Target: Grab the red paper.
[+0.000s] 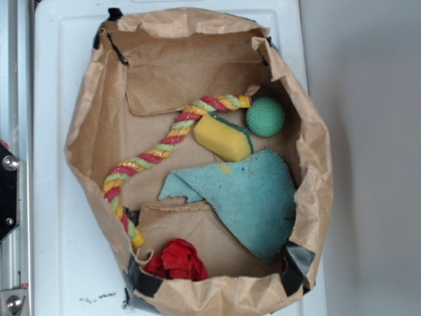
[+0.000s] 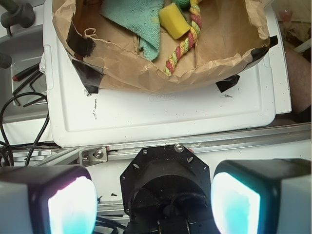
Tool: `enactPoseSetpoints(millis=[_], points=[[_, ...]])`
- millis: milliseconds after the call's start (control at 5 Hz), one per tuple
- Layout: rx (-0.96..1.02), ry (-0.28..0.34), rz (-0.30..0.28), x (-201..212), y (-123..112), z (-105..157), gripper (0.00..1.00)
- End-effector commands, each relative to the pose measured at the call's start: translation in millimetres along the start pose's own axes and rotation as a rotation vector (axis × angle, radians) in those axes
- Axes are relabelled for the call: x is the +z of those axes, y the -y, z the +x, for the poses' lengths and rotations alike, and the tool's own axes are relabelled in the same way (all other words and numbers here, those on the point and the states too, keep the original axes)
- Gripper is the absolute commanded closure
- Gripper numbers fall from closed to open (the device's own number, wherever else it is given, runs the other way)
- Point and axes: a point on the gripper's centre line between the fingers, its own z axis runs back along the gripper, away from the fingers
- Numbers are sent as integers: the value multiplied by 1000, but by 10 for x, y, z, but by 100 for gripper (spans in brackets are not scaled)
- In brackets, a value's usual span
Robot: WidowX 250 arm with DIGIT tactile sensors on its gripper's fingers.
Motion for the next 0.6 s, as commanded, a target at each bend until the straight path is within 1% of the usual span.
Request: enactPoseSetpoints(millis=[0,200,400], points=[[0,0,0,0,0,0,0],[-9,25,43,-96,-17,494,0],[-32,32,43,-234,-99,844,0]])
